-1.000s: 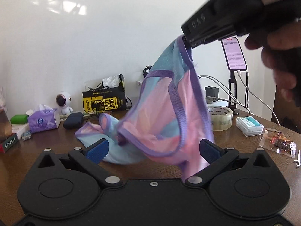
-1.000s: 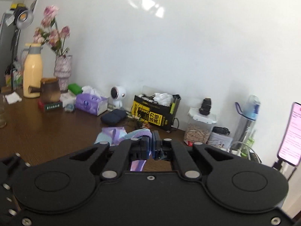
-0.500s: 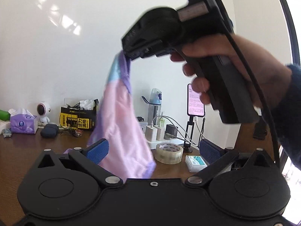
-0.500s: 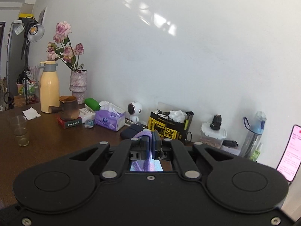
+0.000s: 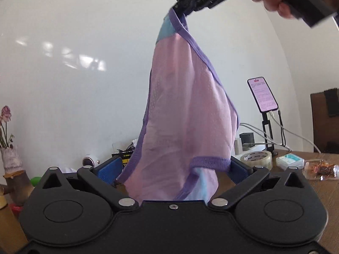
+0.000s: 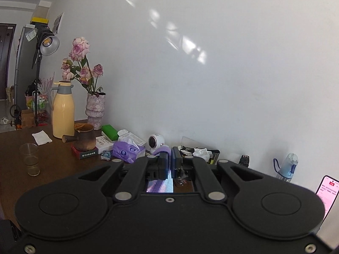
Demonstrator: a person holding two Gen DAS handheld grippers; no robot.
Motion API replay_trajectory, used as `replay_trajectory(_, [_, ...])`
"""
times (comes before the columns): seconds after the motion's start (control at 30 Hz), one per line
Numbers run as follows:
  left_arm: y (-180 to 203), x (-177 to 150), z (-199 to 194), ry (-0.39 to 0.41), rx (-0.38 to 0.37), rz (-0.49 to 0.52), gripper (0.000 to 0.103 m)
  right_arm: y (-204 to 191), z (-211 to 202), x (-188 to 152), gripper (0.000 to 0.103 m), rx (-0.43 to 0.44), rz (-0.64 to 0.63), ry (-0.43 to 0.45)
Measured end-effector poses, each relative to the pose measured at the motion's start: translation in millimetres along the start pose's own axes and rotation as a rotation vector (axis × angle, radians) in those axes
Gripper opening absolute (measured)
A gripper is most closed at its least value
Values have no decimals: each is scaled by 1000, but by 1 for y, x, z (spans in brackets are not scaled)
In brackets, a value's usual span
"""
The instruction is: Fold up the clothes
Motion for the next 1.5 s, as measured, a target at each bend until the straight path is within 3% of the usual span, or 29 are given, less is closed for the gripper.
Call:
replay_trajectory(0.17, [9, 13, -5, 49, -53, 44, 103, 6, -7, 25, 4, -30, -28, 34])
replay_trajectory(0.27, [21, 10, 1, 58, -39, 107, 103, 9, -12, 34, 4, -45, -41, 46])
replay_trajectory(0.4, [21, 15, 8, 65, -30, 39, 94, 9, -15, 35, 5, -53, -39, 45])
replay_trajectory(0.53, [28, 20, -2, 104, -76, 66, 102, 13, -15, 37, 5, -59, -31, 44])
replay_trajectory(0.67, [35, 13, 9, 96, -39, 92, 101, 10, -20, 44, 5, -56, -37, 62])
replay_trajectory(0.73, [26, 12, 23, 92, -2, 62, 84, 8, -21, 44, 5, -49, -39, 64])
replay_trajectory(0.77, [19, 15, 28, 86, -12, 36, 64, 8, -21, 44, 5, -49, -40, 63])
replay_trajectory(0.8, [10, 19, 34, 82, -20, 7, 33, 8, -21, 43, 5, -51, -40, 60])
replay_trajectory(0.83, [-3, 26, 40, 82, -24, -28, 20, 9, -21, 43, 5, -55, -41, 57])
replay_trajectory(0.9, [-33, 40, 52, 87, -28, -103, 10, 13, -18, 41, 5, -64, -38, 47])
replay_trajectory(1.07, [-148, 105, 89, 189, 33, -328, 5, 41, -5, 28, 5, -113, 2, 13])
replay_trajectory(1.13, [-184, 146, 110, 268, 29, -350, 5, 60, 4, 19, 5, -130, 61, 8])
replay_trajectory(1.17, [-192, 161, 120, 270, 1, -344, 6, 66, 7, 15, 5, -129, 88, 8])
replay_trajectory(1.23, [-188, 174, 145, 164, -95, -300, 11, 72, 17, -1, 5, -118, 143, -8])
replay_trajectory(1.27, [-181, 169, 155, 91, -113, -265, 36, 71, 20, -9, 5, -112, 150, -19])
replay_trajectory(1.3, [-174, 156, 161, 14, -94, -214, 77, 68, 24, -22, 5, -98, 159, -36])
replay_trajectory(1.33, [-172, 139, 158, -30, -59, -170, 97, 63, 29, -38, 5, -72, 172, -63])
replay_trajectory(1.37, [-166, 111, 156, -76, -34, -117, 103, 56, 36, -57, 5, -42, 187, -102])
replay_trajectory(1.43, [-154, 53, 151, -176, 7, -22, 103, 41, 50, -95, 5, 19, 217, -183])
replay_trajectory(1.5, [-142, -12, 140, -332, -21, -20, 103, 26, 65, -136, 5, 78, 260, -278])
Point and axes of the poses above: each gripper's, at about its wrist camera, not at the fingertips, and z roughly the way its jaws point, y to its right, x to its top, the point moved 10 cm from there along z, roughly the way its jaws point, and after that the axes turned 2 degrees about -z, right-handed, at the moved point
